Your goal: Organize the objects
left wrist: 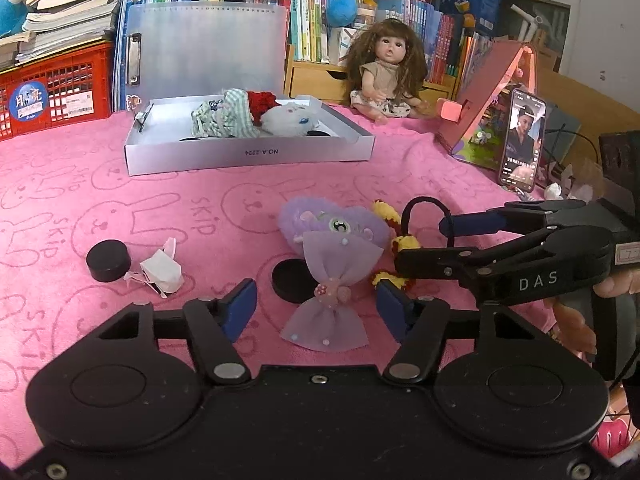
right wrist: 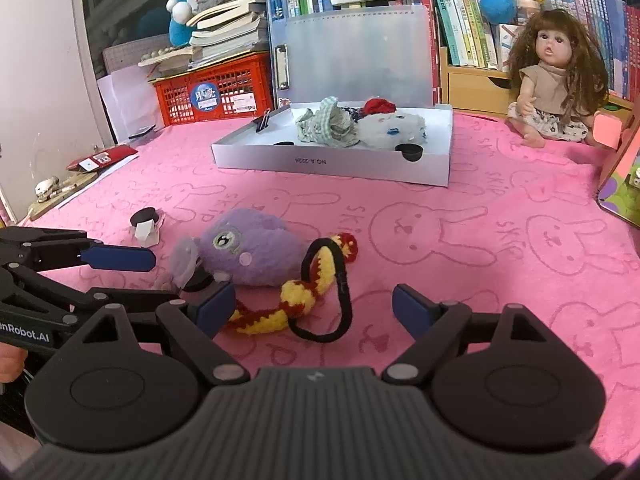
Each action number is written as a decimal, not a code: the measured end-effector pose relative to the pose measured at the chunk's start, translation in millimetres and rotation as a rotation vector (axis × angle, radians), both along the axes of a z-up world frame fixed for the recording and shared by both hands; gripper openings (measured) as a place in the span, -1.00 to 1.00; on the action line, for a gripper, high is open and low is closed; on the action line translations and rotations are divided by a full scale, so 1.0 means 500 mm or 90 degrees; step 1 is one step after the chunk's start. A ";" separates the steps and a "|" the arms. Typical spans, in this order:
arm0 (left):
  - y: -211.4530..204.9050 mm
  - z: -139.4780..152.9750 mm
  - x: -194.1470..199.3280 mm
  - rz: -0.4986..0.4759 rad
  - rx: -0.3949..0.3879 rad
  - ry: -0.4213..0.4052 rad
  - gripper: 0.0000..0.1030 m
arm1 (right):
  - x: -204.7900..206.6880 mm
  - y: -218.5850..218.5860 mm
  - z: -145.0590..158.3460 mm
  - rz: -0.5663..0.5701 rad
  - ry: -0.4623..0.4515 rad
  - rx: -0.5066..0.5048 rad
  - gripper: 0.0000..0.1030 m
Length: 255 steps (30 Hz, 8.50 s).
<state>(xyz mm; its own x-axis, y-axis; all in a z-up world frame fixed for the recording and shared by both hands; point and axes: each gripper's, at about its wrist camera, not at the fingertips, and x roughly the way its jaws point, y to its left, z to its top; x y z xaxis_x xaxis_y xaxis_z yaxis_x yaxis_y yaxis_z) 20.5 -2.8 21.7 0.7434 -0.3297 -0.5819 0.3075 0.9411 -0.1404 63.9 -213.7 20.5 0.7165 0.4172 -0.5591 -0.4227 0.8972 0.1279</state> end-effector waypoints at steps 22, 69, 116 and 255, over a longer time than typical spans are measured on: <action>-0.011 -0.010 -0.001 0.006 -0.002 0.003 -0.04 | -0.004 0.008 -0.010 0.002 0.023 0.019 0.44; 0.013 0.043 0.006 0.077 -0.022 -0.076 -0.62 | 0.003 0.024 -0.007 -0.042 0.026 0.061 -0.51; 0.047 0.127 0.178 0.128 0.001 -0.089 -0.64 | 0.120 -0.034 0.097 -0.114 -0.019 0.095 -0.51; 0.105 -0.018 0.035 0.132 0.031 -0.060 0.19 | 0.063 0.098 -0.001 0.068 0.004 0.022 0.92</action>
<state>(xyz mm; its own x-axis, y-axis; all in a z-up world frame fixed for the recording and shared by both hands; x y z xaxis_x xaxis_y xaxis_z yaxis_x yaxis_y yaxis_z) 38.0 49.4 12.7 0.8443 -0.1376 -0.5178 0.1171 0.9905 -0.0722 95.6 -164.5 20.2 0.6640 0.5100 -0.5468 -0.5146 0.8423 0.1607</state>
